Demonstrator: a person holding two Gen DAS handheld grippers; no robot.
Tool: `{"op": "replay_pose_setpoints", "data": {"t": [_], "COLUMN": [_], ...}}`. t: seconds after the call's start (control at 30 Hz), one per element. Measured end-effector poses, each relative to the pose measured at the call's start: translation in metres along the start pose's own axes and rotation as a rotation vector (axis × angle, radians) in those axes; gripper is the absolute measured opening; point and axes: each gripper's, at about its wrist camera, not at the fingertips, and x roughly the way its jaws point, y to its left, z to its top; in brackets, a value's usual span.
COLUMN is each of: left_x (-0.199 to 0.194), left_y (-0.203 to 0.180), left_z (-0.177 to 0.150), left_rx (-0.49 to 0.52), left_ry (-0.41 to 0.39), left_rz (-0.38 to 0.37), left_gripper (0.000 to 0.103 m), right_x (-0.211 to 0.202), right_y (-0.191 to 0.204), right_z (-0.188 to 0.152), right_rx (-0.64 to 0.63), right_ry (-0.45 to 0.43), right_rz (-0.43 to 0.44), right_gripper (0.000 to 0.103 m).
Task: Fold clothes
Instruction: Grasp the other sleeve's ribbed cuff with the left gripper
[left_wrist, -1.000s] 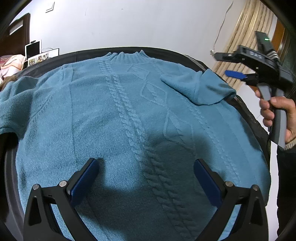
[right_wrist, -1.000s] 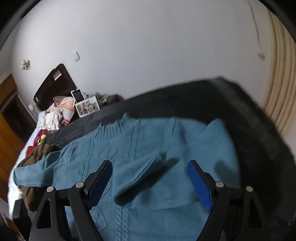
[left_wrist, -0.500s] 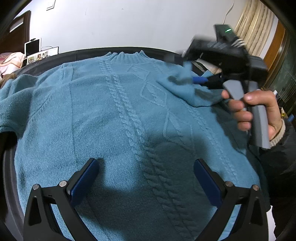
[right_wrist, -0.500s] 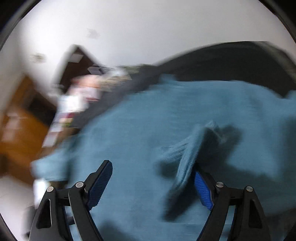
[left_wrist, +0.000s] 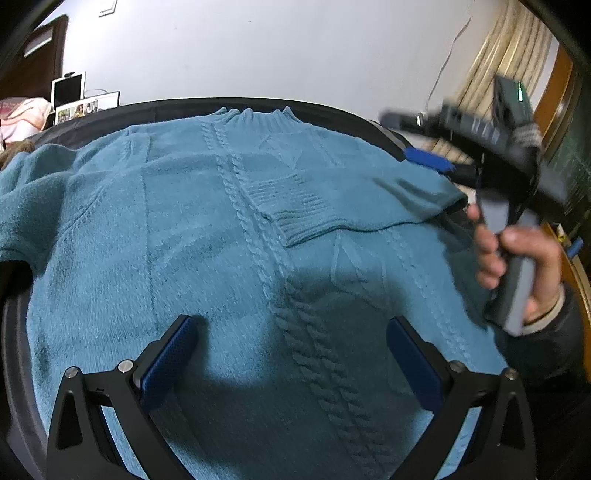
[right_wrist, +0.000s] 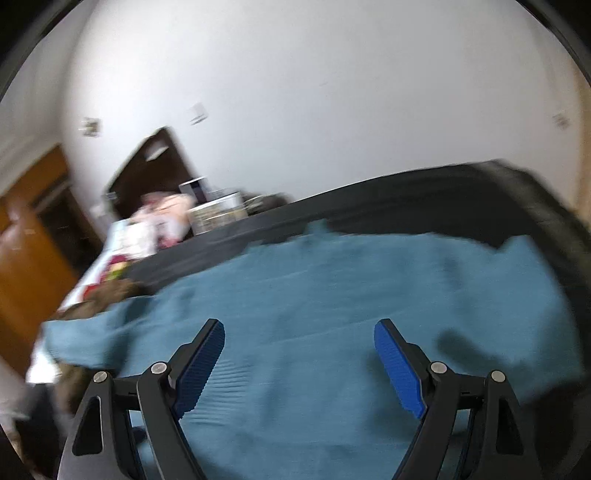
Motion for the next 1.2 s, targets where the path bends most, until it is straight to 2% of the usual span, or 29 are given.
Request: {"op": "replay_pose_setpoints", "data": {"t": [0.13, 0.3, 0.43, 0.53, 0.6, 0.83, 0.97, 1.0, 1.1, 1.2], "left_x": [0.001, 0.007, 0.023, 0.044, 0.057, 0.073, 0.079, 0.079, 0.080, 0.078], "left_y": [0.009, 0.005, -0.004, -0.005, -0.005, -0.017, -0.023, -0.024, -0.028, -0.035], "left_z": [0.012, 0.043, 0.070, 0.078, 0.083, 0.087, 0.089, 0.090, 0.091, 0.090], "left_rx": [-0.060, -0.081, -0.044, -0.029, -0.018, 0.039, 0.073, 0.076, 0.095, 0.123], "left_ry": [0.027, 0.023, 0.015, 0.049, 0.072, 0.056, 0.036, 0.034, 0.029, 0.010], "left_rz": [-0.023, -0.034, -0.015, 0.032, 0.064, 0.145, 0.204, 0.198, 0.190, 0.206], "left_gripper": [0.103, 0.102, 0.097, 0.091, 0.082, 0.079, 0.060, 0.051, 0.033, 0.026], "right_x": [-0.008, -0.014, -0.023, -0.034, -0.037, -0.039, -0.039, -0.040, -0.040, -0.040], "right_y": [-0.030, -0.050, -0.039, -0.031, -0.029, -0.037, -0.033, -0.032, -0.028, -0.026], "right_z": [-0.006, -0.003, -0.004, -0.005, -0.004, -0.001, -0.002, -0.002, -0.003, -0.003], "right_rx": [0.036, 0.083, 0.013, -0.024, -0.030, 0.021, 0.009, 0.005, -0.016, -0.032], "right_ry": [-0.067, -0.084, -0.133, -0.169, -0.179, -0.170, -0.177, -0.179, -0.180, -0.187], "right_rz": [-0.108, -0.124, -0.156, -0.152, -0.151, -0.133, -0.144, -0.146, -0.152, -0.163], "right_gripper": [0.085, 0.085, 0.085, 0.085, 0.085, 0.085, 0.085, 0.085, 0.085, 0.085]}}
